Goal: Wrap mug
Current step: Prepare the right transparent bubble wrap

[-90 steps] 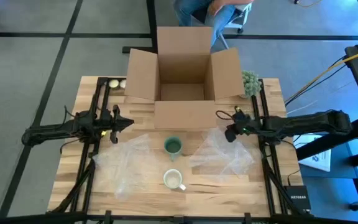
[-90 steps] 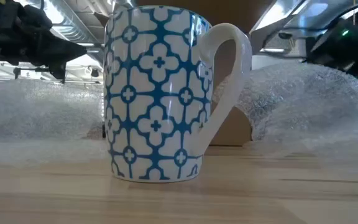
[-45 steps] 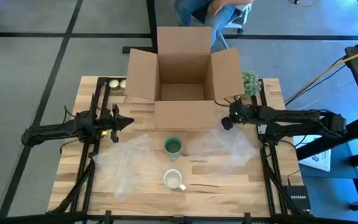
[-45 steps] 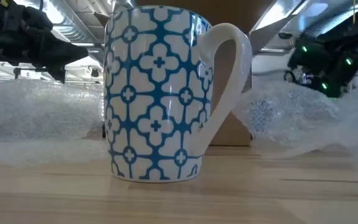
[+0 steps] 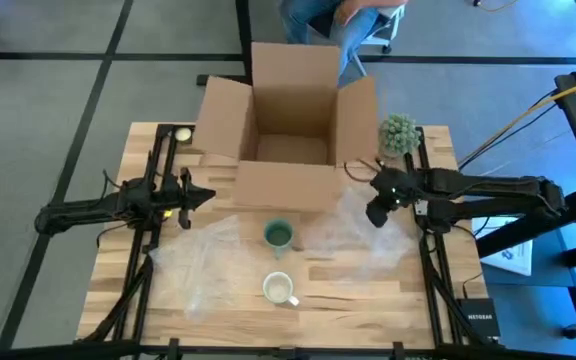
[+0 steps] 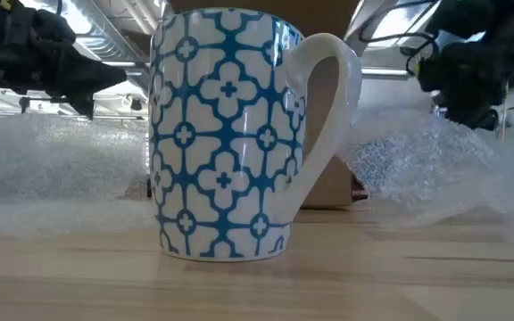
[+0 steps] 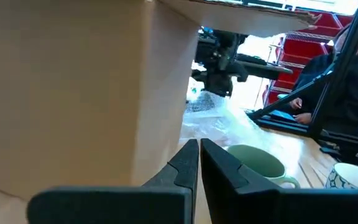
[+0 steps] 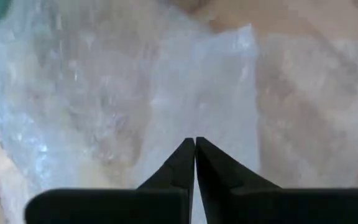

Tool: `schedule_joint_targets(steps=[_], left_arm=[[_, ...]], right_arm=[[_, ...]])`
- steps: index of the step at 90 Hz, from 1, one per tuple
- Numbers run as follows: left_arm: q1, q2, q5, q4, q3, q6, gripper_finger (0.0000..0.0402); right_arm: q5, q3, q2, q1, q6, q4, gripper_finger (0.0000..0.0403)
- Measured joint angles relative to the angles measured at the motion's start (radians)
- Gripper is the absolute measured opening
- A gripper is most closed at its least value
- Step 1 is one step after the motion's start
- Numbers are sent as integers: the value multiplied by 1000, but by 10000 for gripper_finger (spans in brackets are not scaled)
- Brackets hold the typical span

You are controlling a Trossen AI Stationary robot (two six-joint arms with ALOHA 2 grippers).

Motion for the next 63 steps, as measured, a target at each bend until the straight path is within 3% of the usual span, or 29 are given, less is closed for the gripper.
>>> schedule_joint_targets(steps=[8, 40, 50, 63], left_arm=[[0, 0, -12, 0, 0, 13, 0], [0, 0, -33, 1, 0, 13, 0], [0, 0, -34, 1, 0, 13, 0], [0, 0, -35, 6, 0, 8, 0]], right_arm=[[51, -29, 26, 97, 1, 42, 1], [72, -44, 204, 393, -7, 281, 1], [44, -32, 250, 476, -4, 395, 1], [-21, 33, 282, 579, 59, 412, 0]])
